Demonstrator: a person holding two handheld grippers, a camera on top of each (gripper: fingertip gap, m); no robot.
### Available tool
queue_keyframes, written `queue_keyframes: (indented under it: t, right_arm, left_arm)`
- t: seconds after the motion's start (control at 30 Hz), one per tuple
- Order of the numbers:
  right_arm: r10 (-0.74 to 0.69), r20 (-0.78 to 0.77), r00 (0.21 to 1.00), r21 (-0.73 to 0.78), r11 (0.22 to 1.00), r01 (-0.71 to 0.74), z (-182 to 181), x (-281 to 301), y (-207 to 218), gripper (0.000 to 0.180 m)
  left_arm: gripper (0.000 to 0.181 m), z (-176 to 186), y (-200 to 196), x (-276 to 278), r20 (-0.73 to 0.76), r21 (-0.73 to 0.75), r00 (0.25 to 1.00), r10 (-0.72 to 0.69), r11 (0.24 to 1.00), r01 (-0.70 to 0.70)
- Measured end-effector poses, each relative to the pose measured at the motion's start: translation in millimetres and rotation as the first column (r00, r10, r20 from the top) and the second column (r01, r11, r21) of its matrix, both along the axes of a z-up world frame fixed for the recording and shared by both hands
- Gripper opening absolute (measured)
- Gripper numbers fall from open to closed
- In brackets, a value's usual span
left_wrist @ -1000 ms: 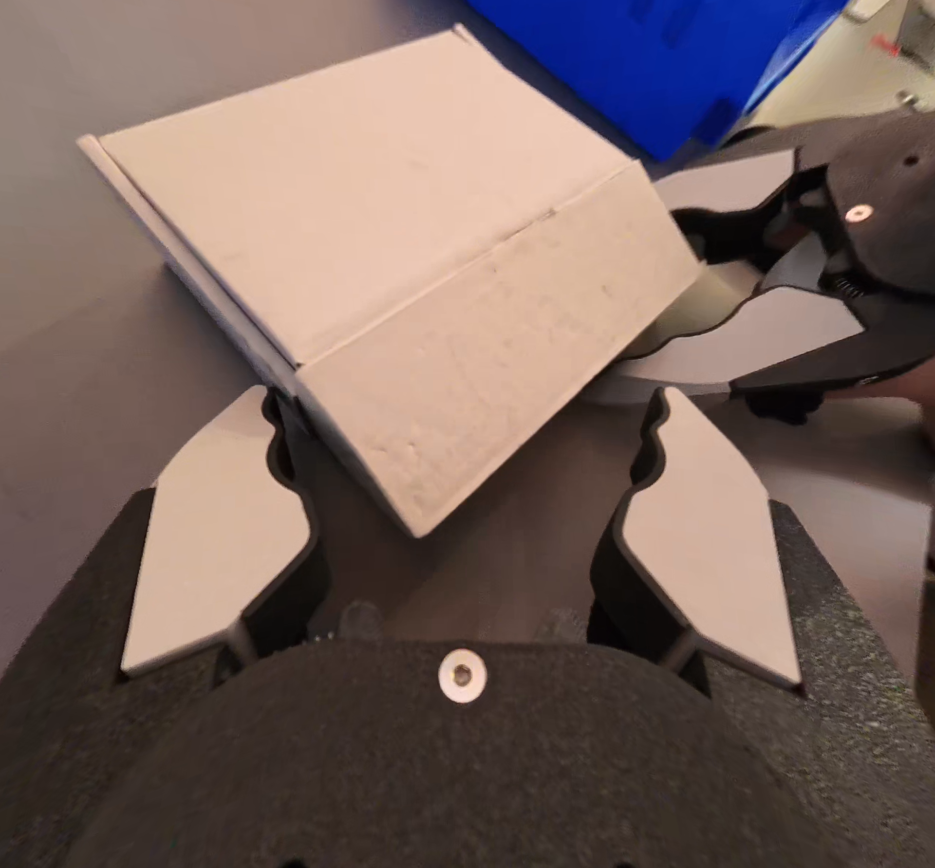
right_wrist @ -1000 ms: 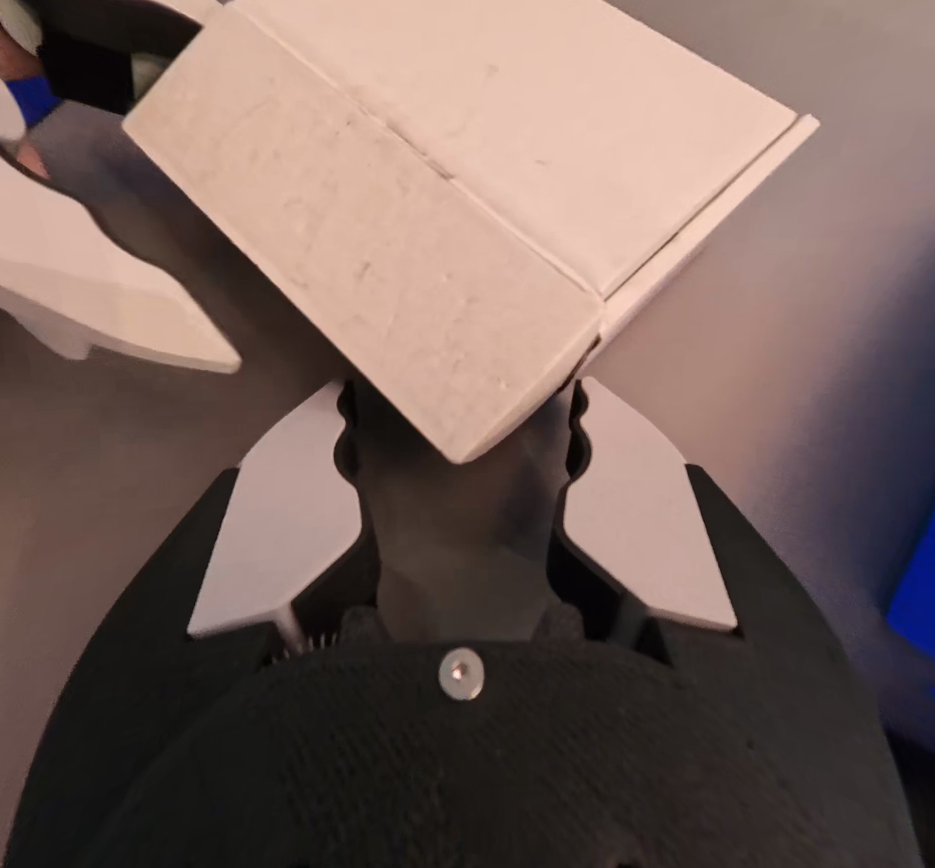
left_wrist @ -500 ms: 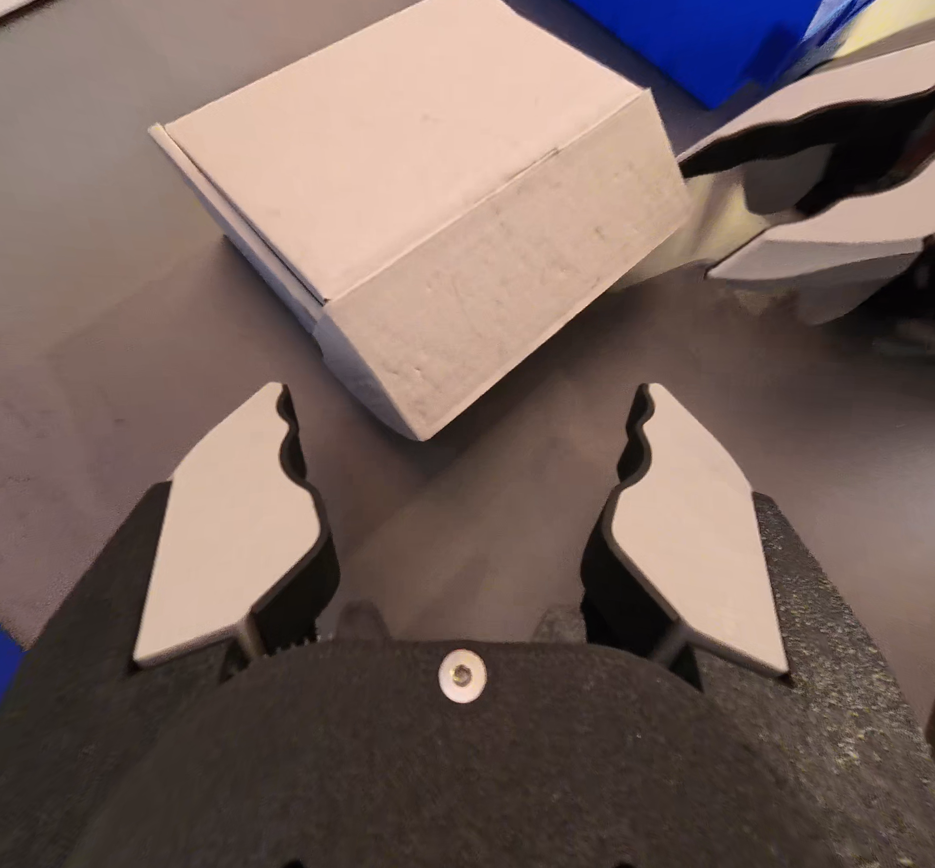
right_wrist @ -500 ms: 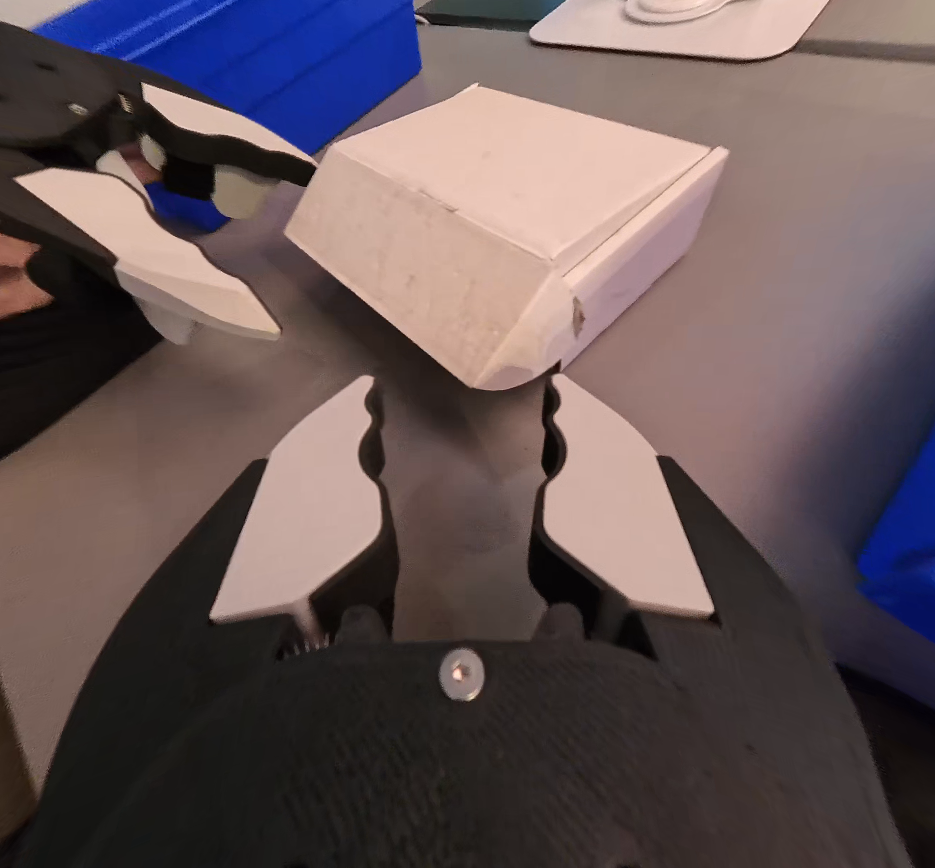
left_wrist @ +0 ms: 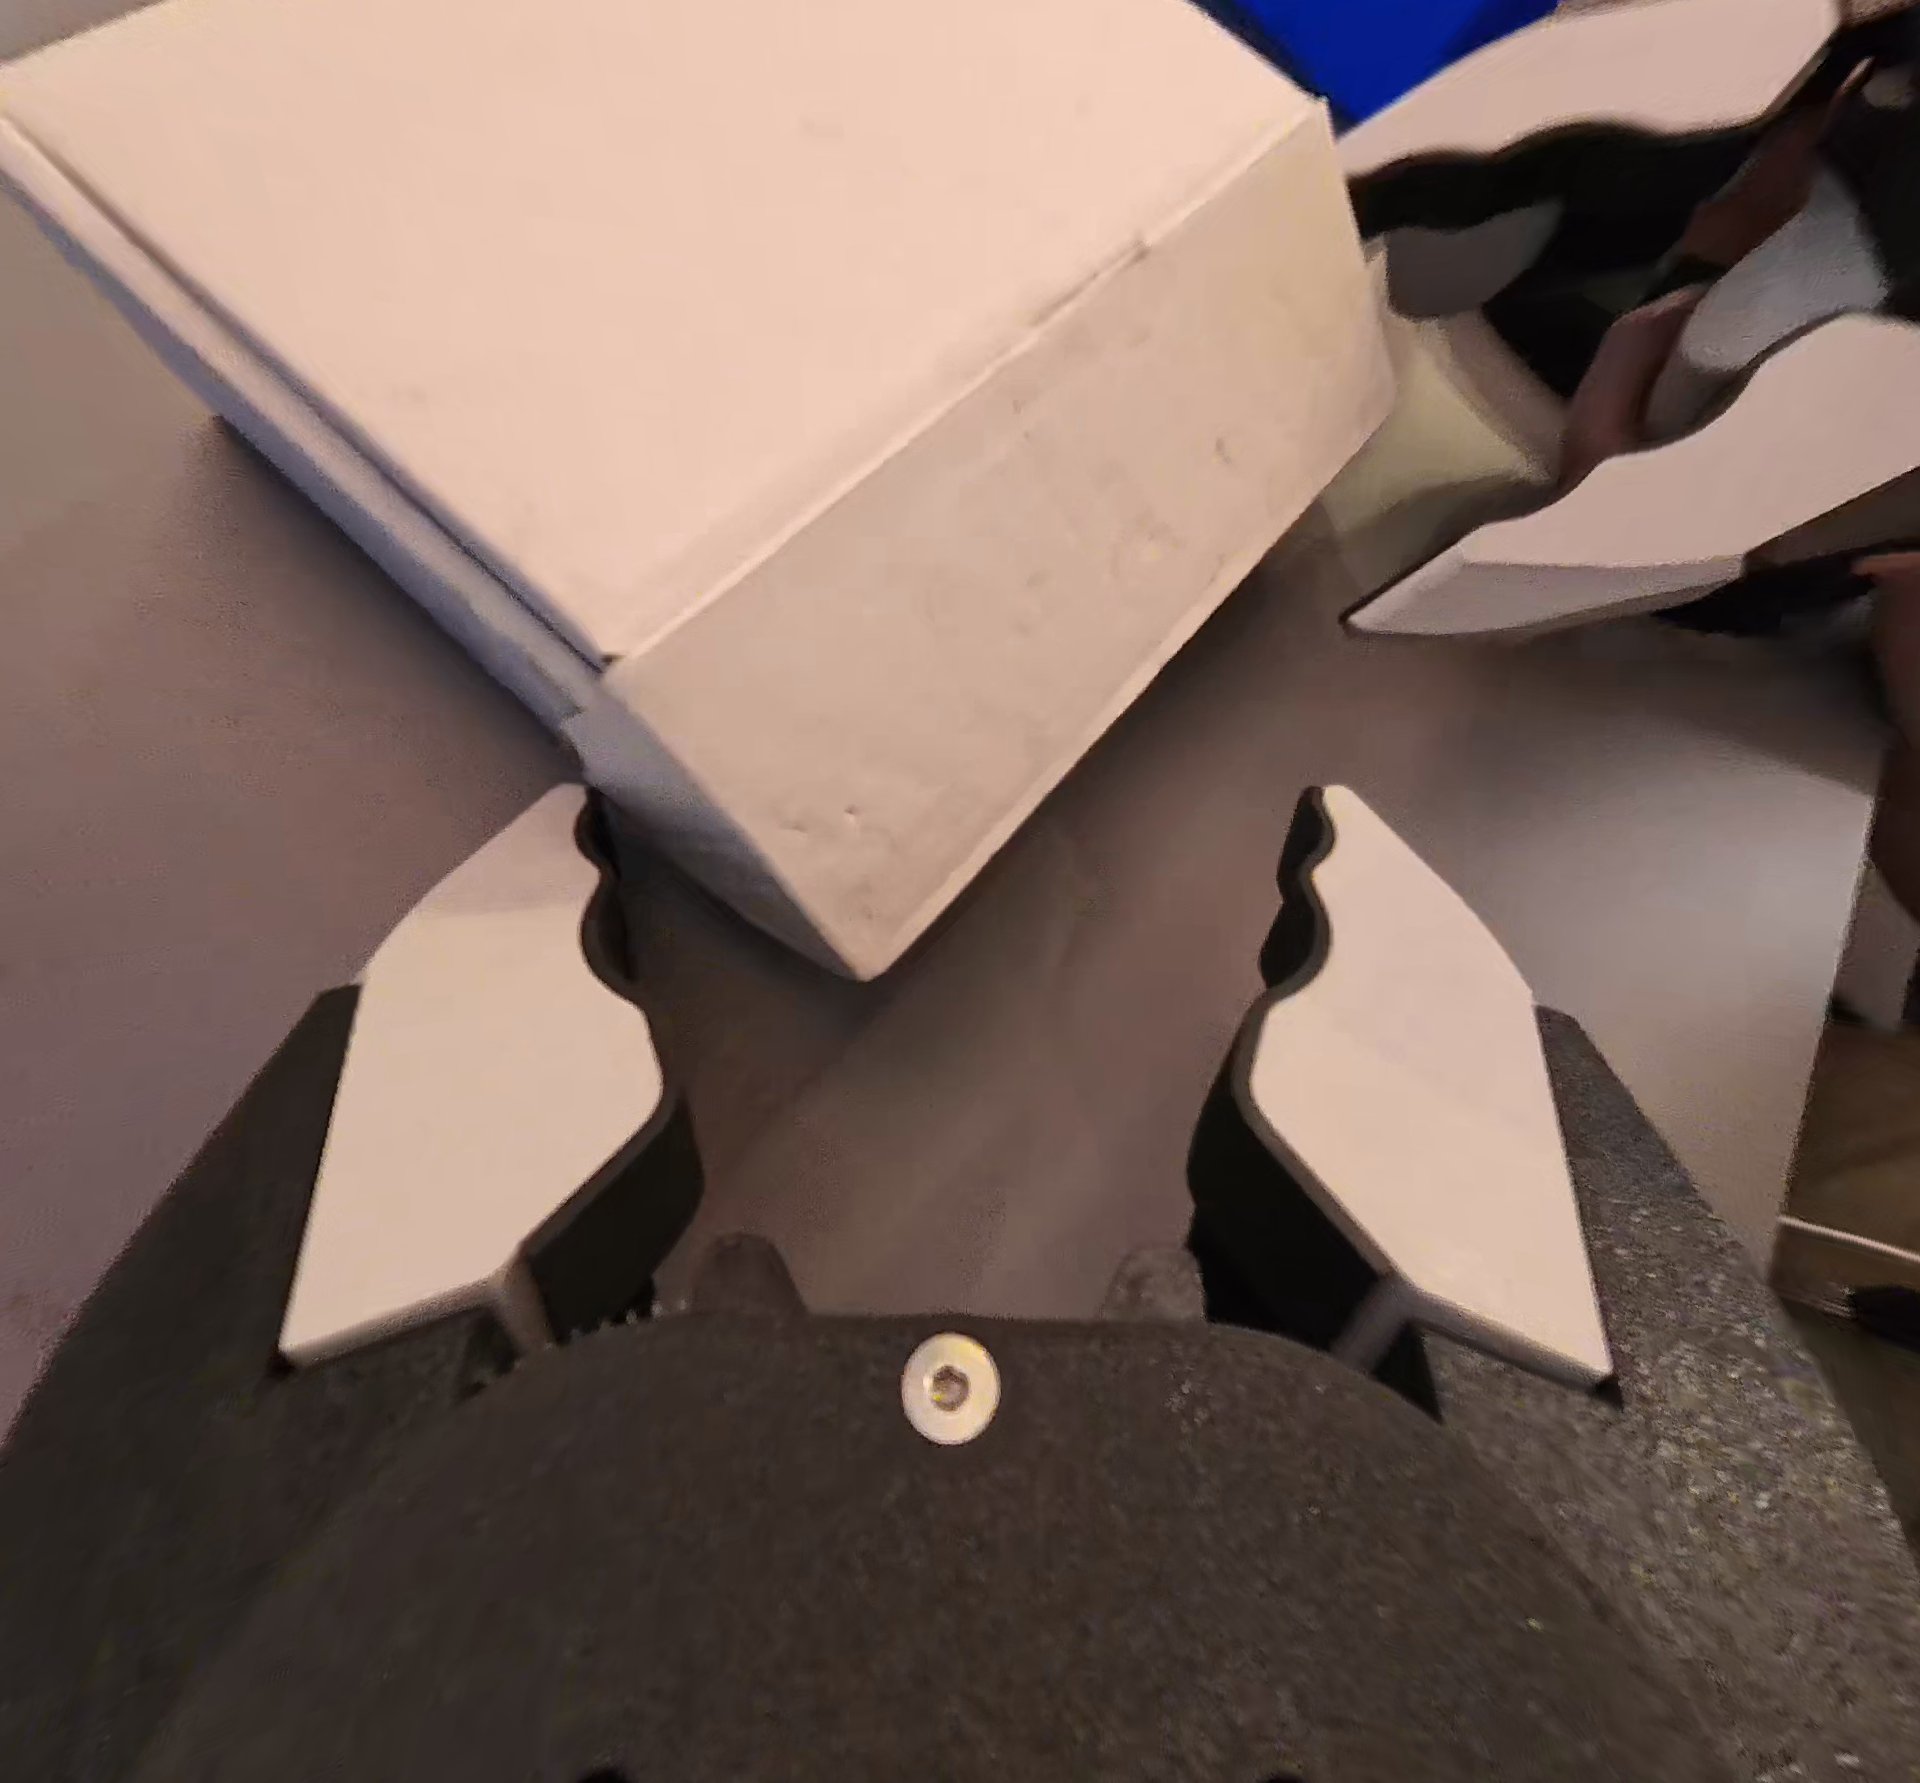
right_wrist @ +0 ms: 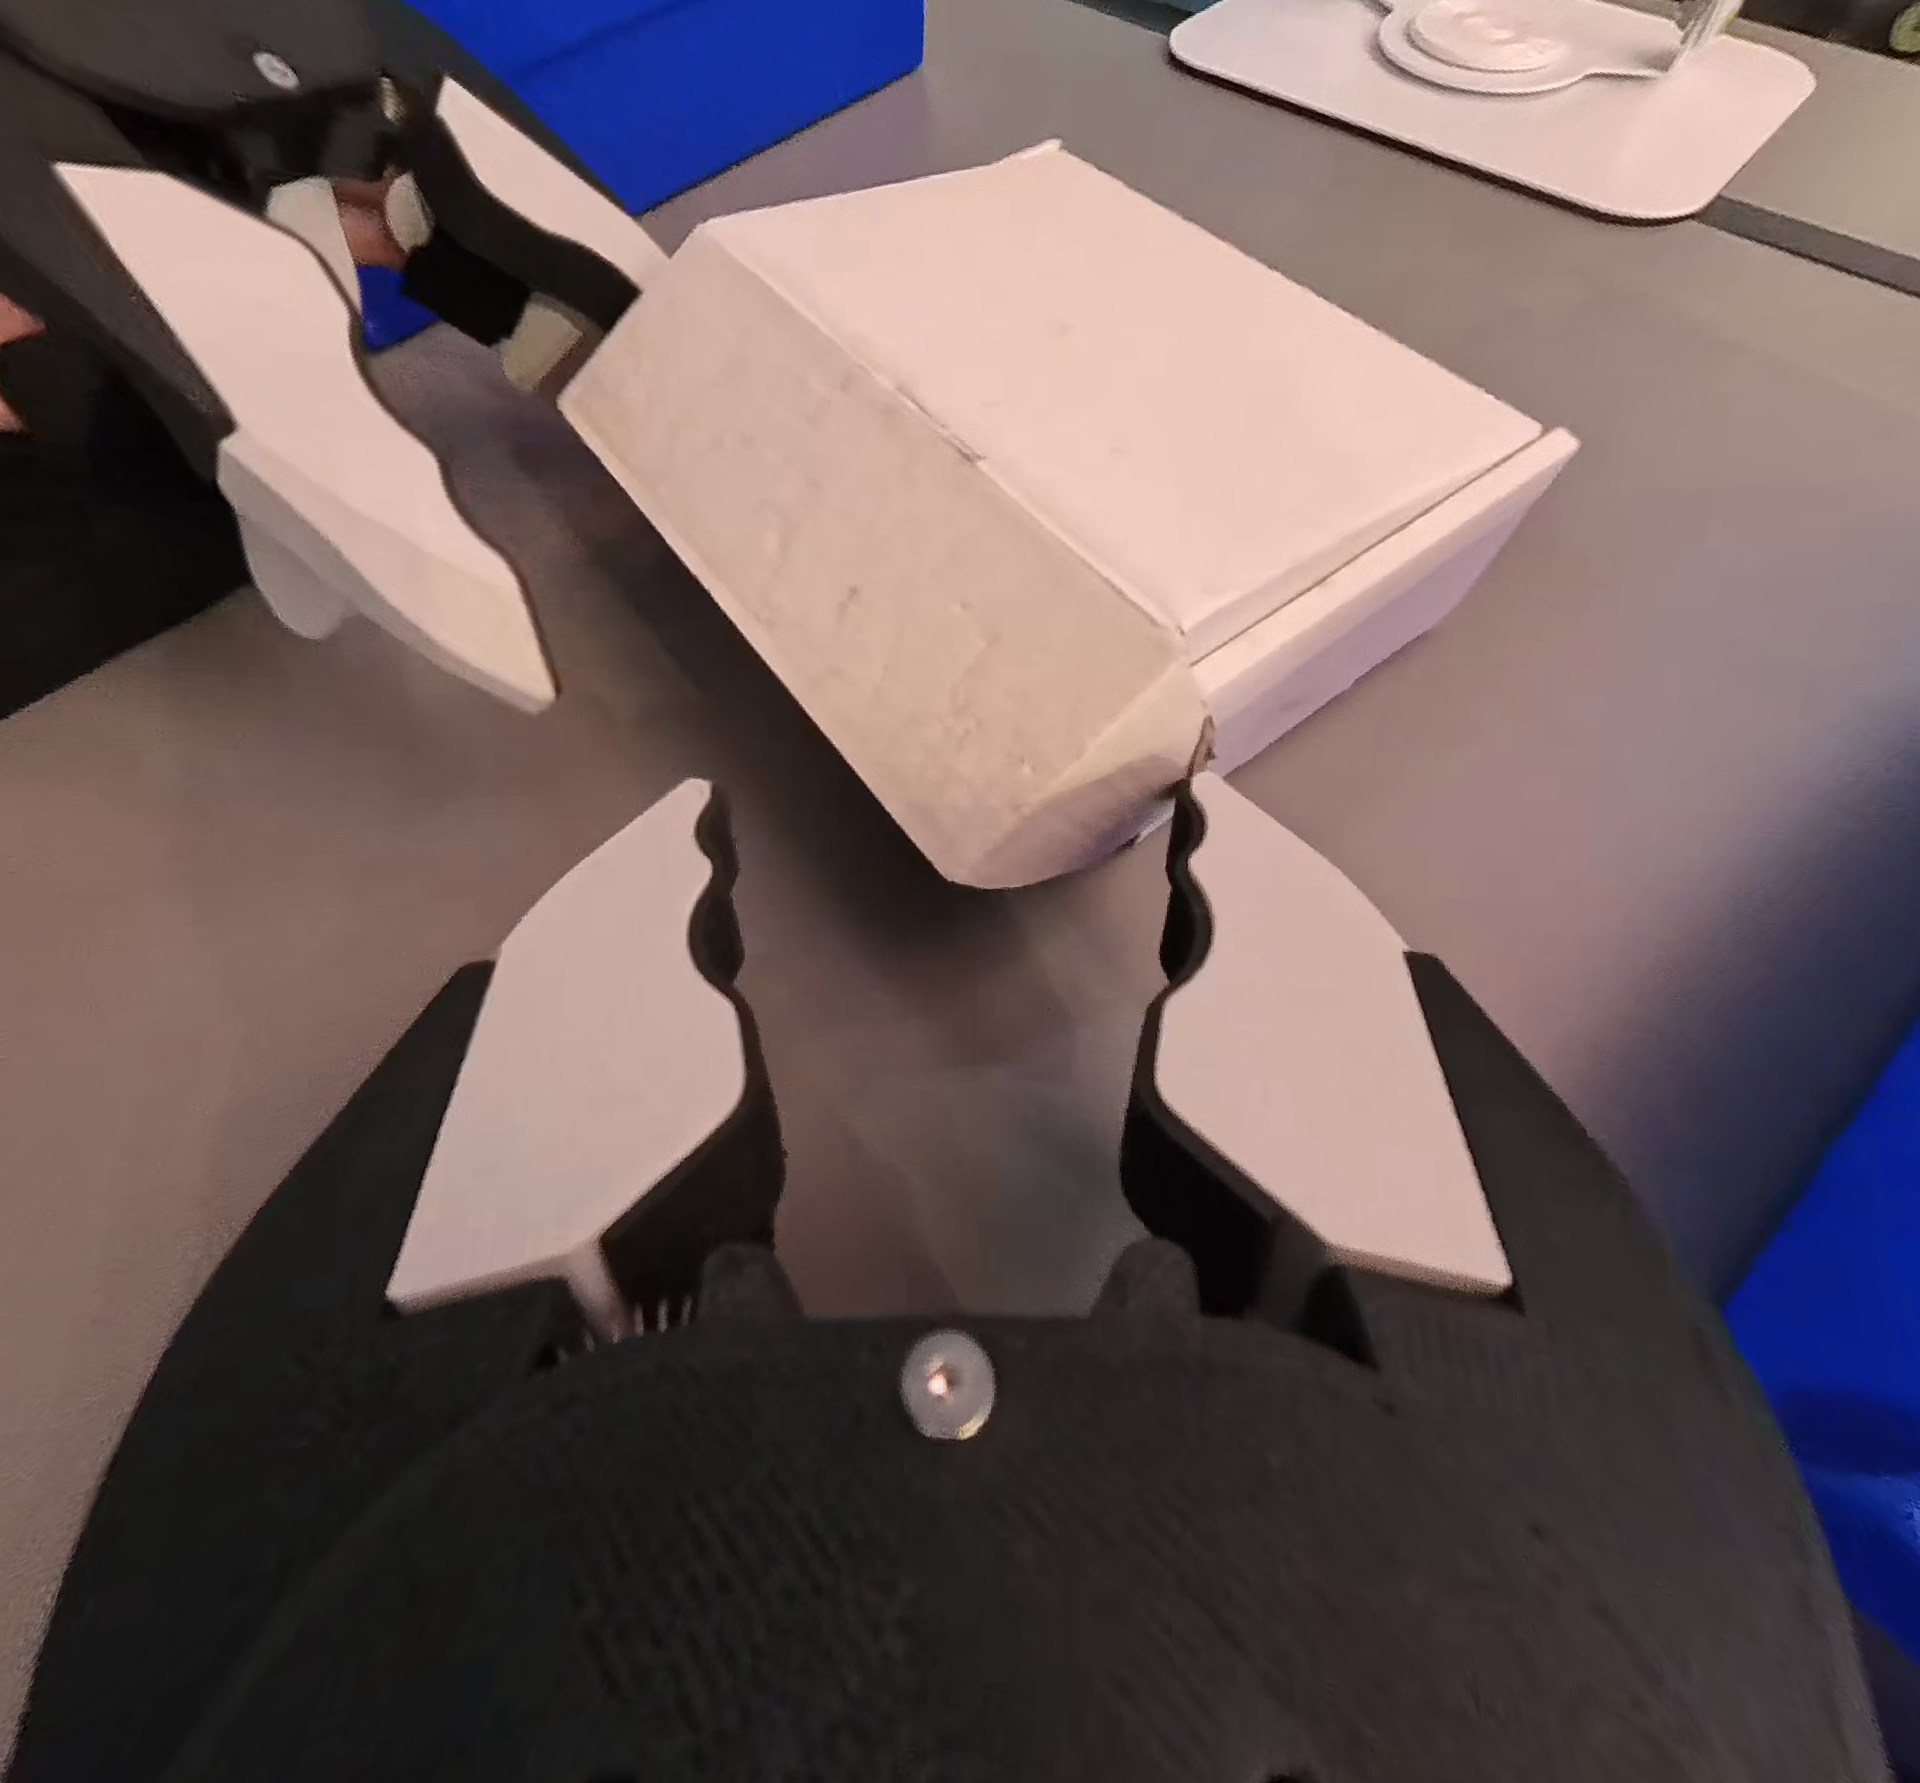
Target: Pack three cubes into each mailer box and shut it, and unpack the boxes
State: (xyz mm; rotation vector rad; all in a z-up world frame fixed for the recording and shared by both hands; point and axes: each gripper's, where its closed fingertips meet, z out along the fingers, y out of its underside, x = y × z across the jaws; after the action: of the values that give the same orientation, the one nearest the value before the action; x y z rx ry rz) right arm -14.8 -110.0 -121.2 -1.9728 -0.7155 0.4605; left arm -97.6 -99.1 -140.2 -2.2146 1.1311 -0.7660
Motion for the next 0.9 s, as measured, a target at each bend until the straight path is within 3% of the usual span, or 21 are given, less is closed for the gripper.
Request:
queue_keyframes:
  t: [0.17, 0.4, 0.57, 0.77, 0.9]
  right_arm:
    - [-0.066, -0.075, 0.995, -0.142, 0.988, 0.054, 4, -2, -8, 0.076]
    - [-0.12, -0.055, 0.991, -0.278, 0.955, 0.1, 7, -1, -18, 0.077]
    - [-0.034, 0.166, 0.986, -0.105, 0.993, 0.052, -3, 4, -20, 0.075]
    - [-0.137, 0.16, 0.978, 0.126, 0.985, 0.118, 11, 17, -10, 0.062]
    - [-0.113, 0.136, 0.984, 0.148, 0.985, 0.092, 12, 13, -12, 0.046]
  left_arm:
    - [0.113, -9, -3, -3, -0.148, 0.057, 0.989, 0.021, 0.998, -0.013]
    - [0.095, -5, -11, -3, -0.2, -0.058, 0.978, 0.065, 0.995, -0.078]
    - [0.081, -9, -5, -9, -0.249, 0.054, 0.966, 0.065, 0.997, -0.053]
    - [0.077, -4, 8, -13, -0.231, 0.236, 0.963, 0.137, 0.968, -0.081]
    - [0.076, 8, 11, -11, -0.159, 0.294, 0.972, 0.172, 0.948, -0.12]
